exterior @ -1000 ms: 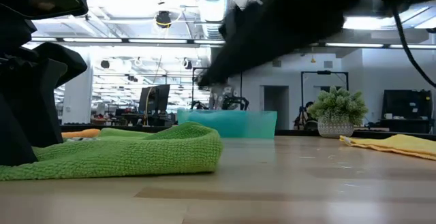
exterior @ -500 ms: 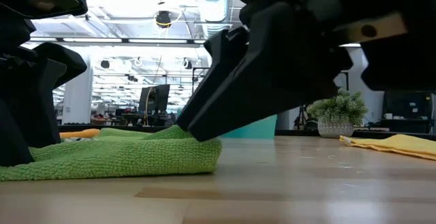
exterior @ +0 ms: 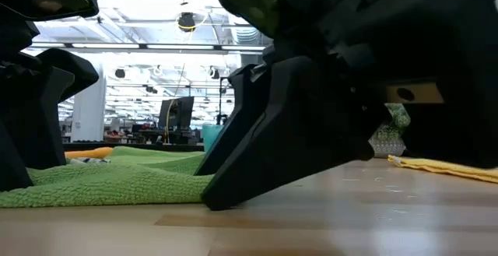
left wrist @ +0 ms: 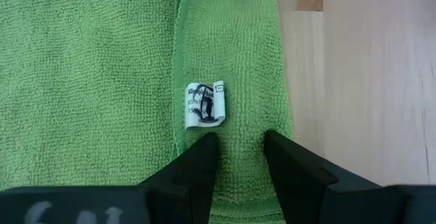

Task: Roll microfiber towels into tight, uniform cylinder then place into a basket
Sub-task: Roll the green towel

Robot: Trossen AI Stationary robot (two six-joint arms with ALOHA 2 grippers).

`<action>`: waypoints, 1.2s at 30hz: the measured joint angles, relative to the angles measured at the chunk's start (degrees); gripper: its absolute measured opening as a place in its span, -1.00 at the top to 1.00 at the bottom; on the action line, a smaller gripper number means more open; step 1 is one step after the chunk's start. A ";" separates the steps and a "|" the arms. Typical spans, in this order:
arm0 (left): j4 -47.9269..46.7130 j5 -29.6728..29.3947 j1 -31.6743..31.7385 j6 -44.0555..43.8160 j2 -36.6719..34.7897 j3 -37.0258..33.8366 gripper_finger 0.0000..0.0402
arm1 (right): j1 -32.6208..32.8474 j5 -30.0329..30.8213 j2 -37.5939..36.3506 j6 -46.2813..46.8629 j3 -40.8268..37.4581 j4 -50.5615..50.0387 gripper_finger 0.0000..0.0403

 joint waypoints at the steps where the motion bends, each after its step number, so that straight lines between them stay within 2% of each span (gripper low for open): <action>1: -0.06 0.03 -0.01 0.01 0.00 0.01 0.38 | -0.32 -0.13 -0.08 0.77 0.00 0.06 0.21; 11: -0.25 0.90 -0.24 -0.24 0.00 0.00 0.38 | -1.19 0.37 -0.33 2.09 -0.03 -1.36 0.34; 15: -0.25 0.85 -0.28 -0.25 0.00 0.00 0.38 | -1.25 0.39 -0.30 6.02 -0.11 -1.07 0.33; 19: -0.25 0.80 -0.28 -0.30 0.00 0.00 0.38 | -1.08 0.37 -0.23 6.96 -0.14 -0.81 0.25; 28: -0.27 0.80 -0.28 -0.36 0.00 0.00 0.38 | -0.46 0.55 -1.95 3.67 -0.42 -2.76 -0.08; 36: -0.28 1.05 -0.39 -0.36 -0.02 0.00 0.38 | -0.48 0.54 -5.91 3.57 -0.37 -4.95 -0.12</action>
